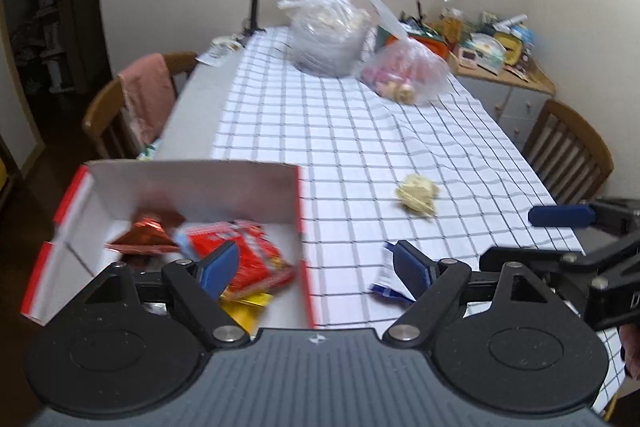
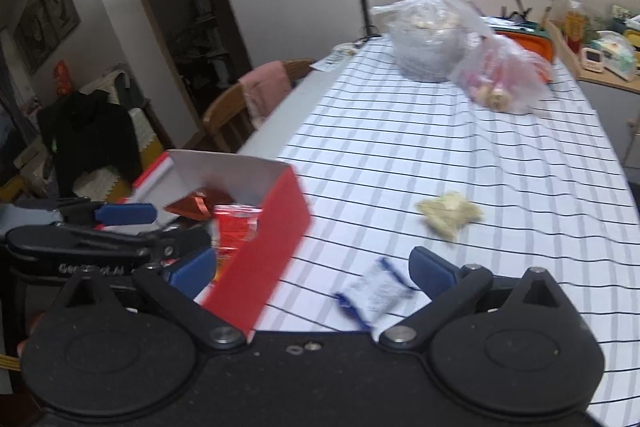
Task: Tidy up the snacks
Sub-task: 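Move both grippers back over the remaining snack packets on the table, then grasp the white-blue biscuit packet with the left gripper while the right grasps the cream bread bag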
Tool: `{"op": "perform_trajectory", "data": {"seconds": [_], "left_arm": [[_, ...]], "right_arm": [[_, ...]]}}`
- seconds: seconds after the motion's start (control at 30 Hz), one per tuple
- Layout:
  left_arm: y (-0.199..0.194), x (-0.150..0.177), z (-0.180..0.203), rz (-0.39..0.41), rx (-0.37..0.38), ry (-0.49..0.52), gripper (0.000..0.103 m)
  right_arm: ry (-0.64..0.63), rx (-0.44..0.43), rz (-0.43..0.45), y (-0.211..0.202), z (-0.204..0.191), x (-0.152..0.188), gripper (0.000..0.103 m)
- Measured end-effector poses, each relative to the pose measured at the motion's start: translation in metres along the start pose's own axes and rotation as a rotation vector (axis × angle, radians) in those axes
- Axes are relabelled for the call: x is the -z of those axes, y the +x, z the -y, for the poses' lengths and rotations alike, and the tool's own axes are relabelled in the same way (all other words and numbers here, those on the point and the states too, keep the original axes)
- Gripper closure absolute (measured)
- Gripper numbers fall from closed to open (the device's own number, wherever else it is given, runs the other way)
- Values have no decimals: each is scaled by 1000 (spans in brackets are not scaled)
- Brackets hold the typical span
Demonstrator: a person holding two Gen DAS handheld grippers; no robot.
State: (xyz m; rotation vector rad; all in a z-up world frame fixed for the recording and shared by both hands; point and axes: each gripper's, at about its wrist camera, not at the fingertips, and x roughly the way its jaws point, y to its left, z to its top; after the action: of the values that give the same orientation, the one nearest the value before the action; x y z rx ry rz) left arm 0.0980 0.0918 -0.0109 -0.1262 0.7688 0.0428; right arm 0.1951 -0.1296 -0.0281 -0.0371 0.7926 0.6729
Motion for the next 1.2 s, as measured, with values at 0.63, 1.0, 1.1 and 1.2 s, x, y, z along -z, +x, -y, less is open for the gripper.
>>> {"op": "perform_trajectory", "data": {"seconds": [0.63,1.0,1.1,1.2], "left_arm": [[133,10,111,-288,84,174,19],[203,8,98,-445,44,144,19],[210,9,97,-463,33,156,19],[215,11,97,-470,38,164,19]], "right_arm": [[28,108,-135,33,138,3,0],[-9,79,-210,90,155,-11,0],[-36,78,-223,109,154,-18,0],[-55,76,-240,130,153,-23,0]]}}
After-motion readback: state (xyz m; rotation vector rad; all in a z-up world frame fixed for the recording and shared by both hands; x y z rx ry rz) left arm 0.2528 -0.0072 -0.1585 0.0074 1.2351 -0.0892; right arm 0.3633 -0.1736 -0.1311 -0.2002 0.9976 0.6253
